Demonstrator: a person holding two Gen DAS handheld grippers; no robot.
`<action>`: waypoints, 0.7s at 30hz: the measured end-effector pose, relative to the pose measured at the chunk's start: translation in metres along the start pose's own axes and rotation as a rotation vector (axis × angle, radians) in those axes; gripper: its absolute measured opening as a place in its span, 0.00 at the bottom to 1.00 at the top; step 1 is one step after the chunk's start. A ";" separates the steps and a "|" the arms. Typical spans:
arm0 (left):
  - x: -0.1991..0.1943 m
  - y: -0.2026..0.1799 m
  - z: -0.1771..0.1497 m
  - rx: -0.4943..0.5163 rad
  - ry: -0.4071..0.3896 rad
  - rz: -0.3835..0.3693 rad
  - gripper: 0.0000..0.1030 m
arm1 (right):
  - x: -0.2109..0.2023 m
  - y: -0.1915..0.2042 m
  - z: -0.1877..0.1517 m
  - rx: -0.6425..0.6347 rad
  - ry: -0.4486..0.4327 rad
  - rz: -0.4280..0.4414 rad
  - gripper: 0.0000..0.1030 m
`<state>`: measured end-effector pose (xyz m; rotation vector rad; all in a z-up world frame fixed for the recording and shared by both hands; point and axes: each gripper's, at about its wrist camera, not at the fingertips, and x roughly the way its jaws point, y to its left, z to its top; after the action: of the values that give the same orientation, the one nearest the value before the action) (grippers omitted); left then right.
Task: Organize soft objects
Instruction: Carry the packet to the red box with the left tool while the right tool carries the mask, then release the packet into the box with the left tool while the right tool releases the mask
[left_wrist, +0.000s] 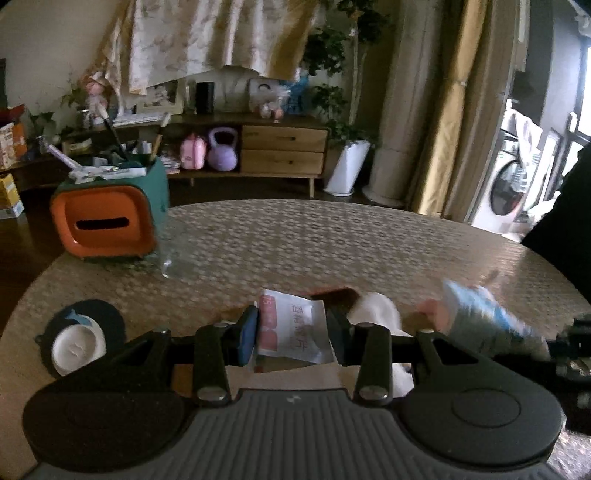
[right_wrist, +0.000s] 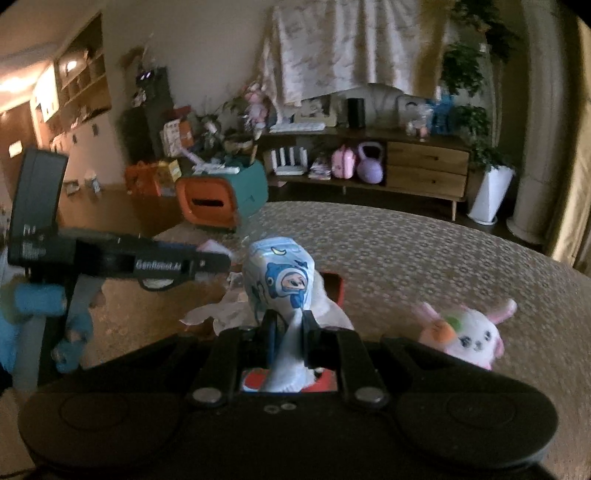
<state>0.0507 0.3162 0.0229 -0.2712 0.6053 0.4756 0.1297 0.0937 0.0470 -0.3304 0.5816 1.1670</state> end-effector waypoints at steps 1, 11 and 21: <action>0.005 0.004 0.003 -0.006 0.007 -0.003 0.39 | 0.008 0.005 0.002 -0.025 0.007 0.005 0.12; 0.052 0.016 0.006 -0.013 0.056 -0.004 0.39 | 0.071 0.026 -0.001 -0.154 0.093 0.013 0.12; 0.094 0.013 -0.013 -0.017 0.137 -0.035 0.39 | 0.102 0.022 -0.018 -0.211 0.161 0.078 0.12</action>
<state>0.1056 0.3550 -0.0456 -0.3316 0.7292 0.4305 0.1322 0.1706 -0.0261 -0.5901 0.6168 1.2877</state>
